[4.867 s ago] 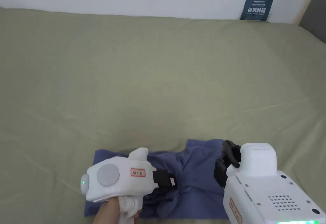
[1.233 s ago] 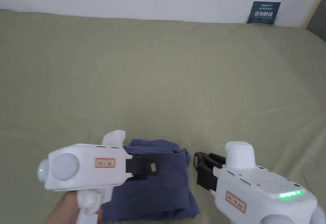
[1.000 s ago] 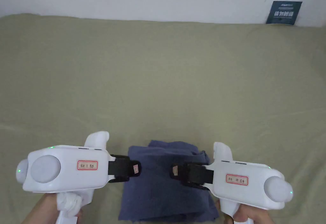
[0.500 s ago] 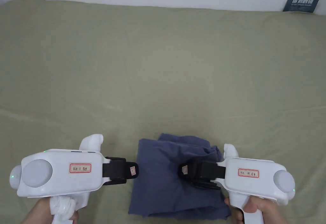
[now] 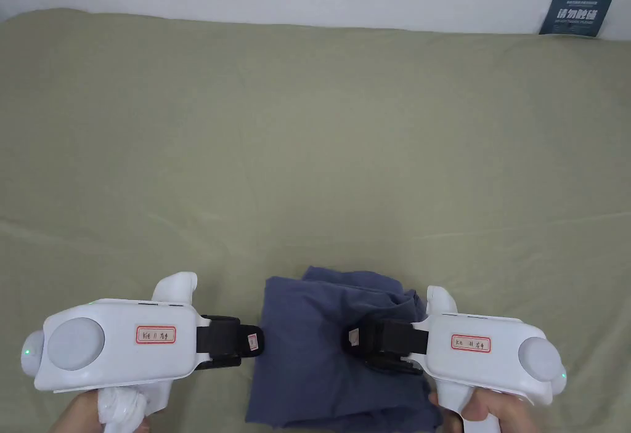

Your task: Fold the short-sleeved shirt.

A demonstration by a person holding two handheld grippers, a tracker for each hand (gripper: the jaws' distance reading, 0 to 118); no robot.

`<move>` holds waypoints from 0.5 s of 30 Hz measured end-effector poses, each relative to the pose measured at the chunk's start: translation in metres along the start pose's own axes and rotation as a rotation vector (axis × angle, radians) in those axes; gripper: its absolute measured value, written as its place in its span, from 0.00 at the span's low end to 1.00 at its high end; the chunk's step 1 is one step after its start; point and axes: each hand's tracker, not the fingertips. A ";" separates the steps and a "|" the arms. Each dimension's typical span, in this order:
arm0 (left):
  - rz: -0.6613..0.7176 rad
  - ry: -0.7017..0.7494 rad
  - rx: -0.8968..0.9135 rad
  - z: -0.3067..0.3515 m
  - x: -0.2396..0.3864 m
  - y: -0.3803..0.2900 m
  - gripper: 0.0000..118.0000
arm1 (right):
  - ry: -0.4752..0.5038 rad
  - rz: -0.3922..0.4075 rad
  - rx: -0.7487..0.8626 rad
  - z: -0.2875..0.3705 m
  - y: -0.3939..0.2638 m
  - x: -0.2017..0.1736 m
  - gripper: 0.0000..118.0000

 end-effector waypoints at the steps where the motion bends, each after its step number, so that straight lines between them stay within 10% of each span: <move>1: -0.009 -0.002 -0.016 -0.001 -0.001 0.001 0.67 | 0.000 -0.001 -0.001 0.000 0.000 0.000 0.06; 2: -0.014 -0.018 -0.032 -0.002 -0.004 0.003 0.96 | 0.001 -0.004 -0.002 0.000 0.000 0.000 0.06; 3: -0.003 -0.034 -0.046 -0.004 -0.006 0.005 1.00 | 0.002 -0.004 -0.003 0.000 0.001 0.000 0.06; 15: 0.157 -0.344 -0.108 -0.037 -0.002 0.013 0.91 | 0.004 -0.015 -0.022 -0.001 0.005 0.001 0.06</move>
